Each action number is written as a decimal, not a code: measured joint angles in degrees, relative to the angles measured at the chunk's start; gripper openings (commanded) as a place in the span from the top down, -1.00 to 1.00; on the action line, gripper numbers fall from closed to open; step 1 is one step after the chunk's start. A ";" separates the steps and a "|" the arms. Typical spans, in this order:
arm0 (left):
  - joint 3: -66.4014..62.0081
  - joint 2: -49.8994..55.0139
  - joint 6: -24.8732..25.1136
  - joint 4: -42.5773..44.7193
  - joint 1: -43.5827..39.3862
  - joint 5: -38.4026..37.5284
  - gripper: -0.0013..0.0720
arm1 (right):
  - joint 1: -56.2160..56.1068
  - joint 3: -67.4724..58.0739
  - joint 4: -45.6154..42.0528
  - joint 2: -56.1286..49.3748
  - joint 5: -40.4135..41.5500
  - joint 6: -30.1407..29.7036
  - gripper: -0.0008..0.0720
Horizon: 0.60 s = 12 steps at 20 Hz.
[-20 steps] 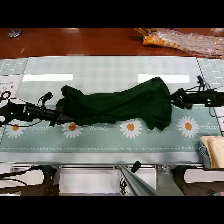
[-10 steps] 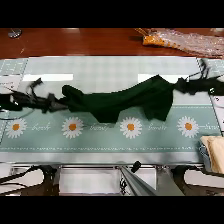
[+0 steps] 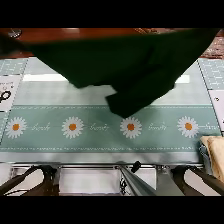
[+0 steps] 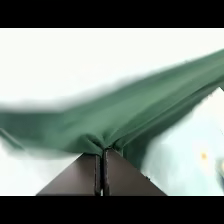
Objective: Fold the shirts.
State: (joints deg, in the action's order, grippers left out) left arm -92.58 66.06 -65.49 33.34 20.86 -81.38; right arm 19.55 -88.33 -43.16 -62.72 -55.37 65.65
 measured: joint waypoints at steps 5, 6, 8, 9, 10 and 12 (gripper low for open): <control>-21.86 -2.80 -3.50 -1.49 0.15 8.50 0.91 | 0.04 -14.99 -0.22 3.89 0.00 3.74 0.87; -24.33 -4.02 -3.80 -1.42 0.15 10.71 0.91 | 0.04 -17.86 -0.42 4.20 -0.07 4.68 0.87; -27.36 -7.10 -4.26 0.22 0.15 14.45 0.91 | 0.04 -23.63 -1.27 4.74 -0.68 6.58 0.87; -28.26 -8.70 -4.46 1.84 0.15 15.50 0.91 | 0.04 -25.79 -1.90 5.22 -0.87 7.61 0.87; -28.92 -10.47 -5.03 4.24 0.15 15.78 0.91 | 0.04 -27.54 -3.15 5.97 -1.11 8.68 0.87; -29.77 -13.73 -7.34 9.64 0.15 16.17 0.91 | 0.04 -29.64 -6.67 8.09 -1.73 10.71 0.87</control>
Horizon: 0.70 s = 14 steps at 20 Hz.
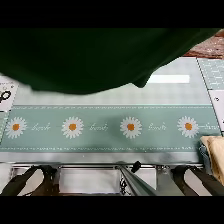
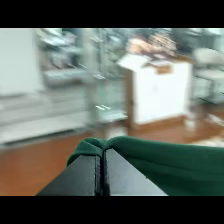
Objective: Fold the shirts.
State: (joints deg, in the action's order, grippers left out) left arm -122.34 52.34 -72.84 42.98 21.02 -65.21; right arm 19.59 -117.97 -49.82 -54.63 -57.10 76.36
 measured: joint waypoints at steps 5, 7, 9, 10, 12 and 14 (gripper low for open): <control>-0.72 -6.14 -6.27 11.61 0.00 -6.01 0.91 | 0.00 -1.86 -11.50 6.29 -2.82 4.50 0.87; -0.76 -7.10 -7.43 13.57 0.00 -10.67 0.91 | 0.00 -2.05 -14.45 7.96 -5.81 5.81 0.87; -0.26 -7.80 -8.31 14.67 0.00 -16.02 0.91 | 0.00 -2.14 -16.52 8.74 -10.91 6.47 0.87; 0.52 -8.07 -8.68 14.88 0.00 -19.30 0.91 | 0.00 -2.21 -17.31 8.79 -13.53 6.69 0.87; 3.17 -8.46 -9.46 15.58 0.00 -25.20 0.91 | 0.00 -2.25 -18.25 8.09 -19.56 7.04 0.87; 7.10 -8.72 -10.16 15.74 0.00 -30.36 0.91 | 0.00 -2.25 -19.04 6.29 -26.36 7.17 0.87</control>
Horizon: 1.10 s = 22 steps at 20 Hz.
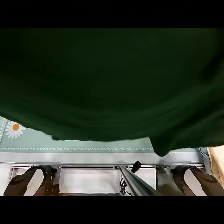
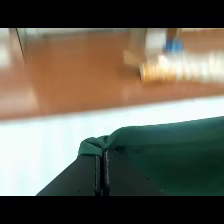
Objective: Fold the shirts.
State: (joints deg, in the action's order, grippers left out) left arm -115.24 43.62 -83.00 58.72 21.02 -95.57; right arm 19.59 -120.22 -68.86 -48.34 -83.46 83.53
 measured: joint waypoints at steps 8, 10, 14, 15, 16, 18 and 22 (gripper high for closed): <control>26.45 2.60 -0.61 0.15 -0.70 -0.70 0.91 | -5.77 6.56 -7.34 -15.82 -13.99 -1.03 0.87; 31.47 6.51 0.63 0.50 -2.12 3.28 0.91 | -9.60 7.39 -10.16 -21.86 -11.91 -1.49 0.87; 35.26 17.16 4.04 0.68 -6.34 12.68 0.91 | -14.16 8.02 -13.46 -32.48 -2.08 -1.84 0.87; 35.67 19.89 4.83 0.66 -7.39 15.47 0.91 | -14.67 8.07 -13.86 -34.60 0.92 -1.57 0.87; 36.00 22.67 5.57 0.70 -8.46 18.58 0.91 | -15.13 8.11 -13.99 -36.76 4.28 -1.25 0.87; 36.33 27.61 7.56 0.72 -10.32 25.03 0.91 | -15.63 8.17 -14.27 -40.74 10.34 -0.04 0.87; 36.61 35.47 10.19 0.52 -12.85 36.79 0.91 | -16.04 8.20 -14.27 -47.93 20.92 2.84 0.87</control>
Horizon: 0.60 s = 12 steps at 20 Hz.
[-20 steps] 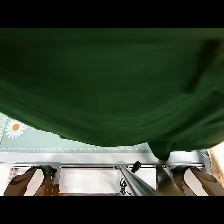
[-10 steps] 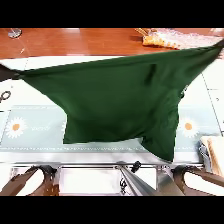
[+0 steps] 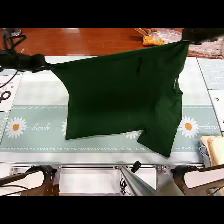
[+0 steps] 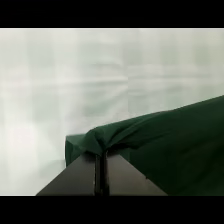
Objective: Fold the shirts.
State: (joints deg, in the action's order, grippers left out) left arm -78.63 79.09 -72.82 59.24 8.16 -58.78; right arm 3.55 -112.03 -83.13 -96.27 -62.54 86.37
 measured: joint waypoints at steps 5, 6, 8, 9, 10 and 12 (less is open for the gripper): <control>0.09 7.61 0.92 -0.11 -1.42 6.40 0.91 | -0.11 0.00 0.17 -8.66 4.94 4.09 0.87; 0.09 8.98 1.03 -0.11 -1.55 6.62 0.91 | -0.11 0.00 0.17 -10.01 4.98 4.61 0.87; 0.09 11.45 1.07 -0.15 -1.79 7.61 0.91 | -0.11 0.00 0.39 -12.39 4.63 5.11 0.87; 0.09 12.59 1.07 -0.20 -1.92 7.54 0.91 | -0.11 0.00 0.39 -13.25 4.22 5.29 0.87; 0.09 13.53 1.09 -0.33 -2.03 7.41 0.91 | -0.11 0.00 0.42 -13.75 3.98 5.46 0.87; 0.09 14.91 1.14 -0.35 -2.05 6.10 0.91 | 0.00 0.00 0.39 -14.27 2.82 5.66 0.87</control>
State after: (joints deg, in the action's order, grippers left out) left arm -78.54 94.00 -71.68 58.89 6.11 -52.69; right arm 3.55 -112.03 -82.74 -110.54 -59.72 92.03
